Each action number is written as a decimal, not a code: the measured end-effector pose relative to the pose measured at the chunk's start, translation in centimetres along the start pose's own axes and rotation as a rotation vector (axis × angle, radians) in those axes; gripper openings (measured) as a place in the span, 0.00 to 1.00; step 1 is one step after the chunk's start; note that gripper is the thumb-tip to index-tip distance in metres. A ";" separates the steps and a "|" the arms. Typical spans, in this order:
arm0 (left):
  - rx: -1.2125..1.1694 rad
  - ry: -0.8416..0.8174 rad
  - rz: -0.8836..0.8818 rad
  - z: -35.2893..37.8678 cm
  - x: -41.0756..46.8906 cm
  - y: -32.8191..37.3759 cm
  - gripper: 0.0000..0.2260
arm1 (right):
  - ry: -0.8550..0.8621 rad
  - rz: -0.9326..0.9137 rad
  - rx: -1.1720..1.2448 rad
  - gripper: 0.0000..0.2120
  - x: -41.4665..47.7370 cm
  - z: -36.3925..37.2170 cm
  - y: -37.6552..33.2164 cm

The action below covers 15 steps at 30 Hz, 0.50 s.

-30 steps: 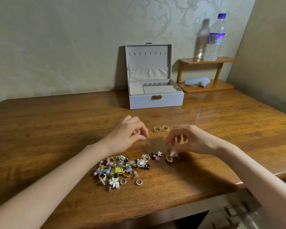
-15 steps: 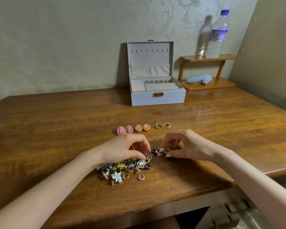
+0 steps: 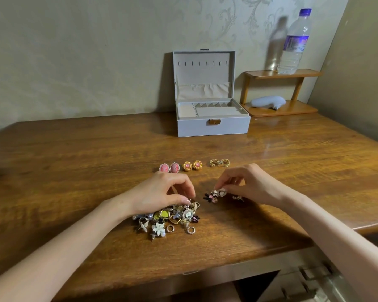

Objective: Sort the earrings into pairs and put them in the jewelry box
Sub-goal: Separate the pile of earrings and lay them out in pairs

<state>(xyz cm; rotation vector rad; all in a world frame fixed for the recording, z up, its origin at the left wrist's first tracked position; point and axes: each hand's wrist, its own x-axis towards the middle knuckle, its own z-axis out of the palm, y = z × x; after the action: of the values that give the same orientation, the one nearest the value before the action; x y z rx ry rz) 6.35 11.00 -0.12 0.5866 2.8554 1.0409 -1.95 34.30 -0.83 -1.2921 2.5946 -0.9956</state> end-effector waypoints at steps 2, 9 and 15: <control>0.009 0.053 -0.005 -0.5 -0.3 -0.2 0.05 | -0.023 0.007 0.007 0.05 -0.1 -0.1 0.1; 0.028 0.170 -0.062 -2.1 -2.4 -0.6 0.03 | -0.077 -0.002 -0.025 0.09 0.0 0.2 0.5; 0.178 0.057 0.062 0.1 -2.6 0.0 0.04 | -0.030 0.010 0.033 0.05 0.1 -0.1 -0.4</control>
<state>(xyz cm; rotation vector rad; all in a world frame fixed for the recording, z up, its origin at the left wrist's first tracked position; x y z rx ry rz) 8.72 10.07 -0.39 0.6709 3.0196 0.8289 -1.82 34.10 -0.47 -1.2747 2.5483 -1.0052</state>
